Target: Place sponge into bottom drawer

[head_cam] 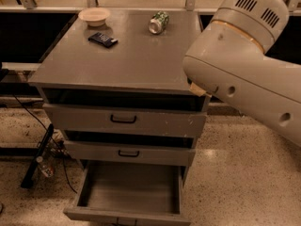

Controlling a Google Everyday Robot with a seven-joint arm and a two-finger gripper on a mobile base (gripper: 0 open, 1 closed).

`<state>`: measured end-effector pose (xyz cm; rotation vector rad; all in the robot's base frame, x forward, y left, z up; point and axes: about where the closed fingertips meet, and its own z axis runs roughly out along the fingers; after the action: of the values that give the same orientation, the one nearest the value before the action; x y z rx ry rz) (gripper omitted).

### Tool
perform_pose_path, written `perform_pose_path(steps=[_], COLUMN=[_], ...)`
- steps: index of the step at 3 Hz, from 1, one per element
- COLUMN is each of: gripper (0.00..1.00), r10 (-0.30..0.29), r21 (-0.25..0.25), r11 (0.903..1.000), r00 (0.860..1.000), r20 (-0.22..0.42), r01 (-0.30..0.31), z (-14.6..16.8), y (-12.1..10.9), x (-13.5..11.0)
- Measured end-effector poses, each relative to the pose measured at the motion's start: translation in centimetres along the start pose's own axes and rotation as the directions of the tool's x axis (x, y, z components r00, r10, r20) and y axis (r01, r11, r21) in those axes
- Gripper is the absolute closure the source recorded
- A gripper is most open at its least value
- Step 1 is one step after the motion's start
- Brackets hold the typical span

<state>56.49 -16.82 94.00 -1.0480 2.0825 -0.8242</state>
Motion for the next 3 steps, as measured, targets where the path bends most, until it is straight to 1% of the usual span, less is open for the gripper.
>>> perform_pose_path(steps=[1,2,3], gripper=[1.00,1.00,1.00], r10=[-0.020,-0.066,-0.112], r21=[-0.053,-0.140,-0.227], r11=[0.9984,0.9874,0.9640], r00=[1.000,0.996,0.985], r20=[0.012,0.059,0.129], r01=[0.020,0.074,0.139], z=[0.9,1.0,0.2], y=[1.3,3.7,6.4], x=[-0.4,-0.3,0.0])
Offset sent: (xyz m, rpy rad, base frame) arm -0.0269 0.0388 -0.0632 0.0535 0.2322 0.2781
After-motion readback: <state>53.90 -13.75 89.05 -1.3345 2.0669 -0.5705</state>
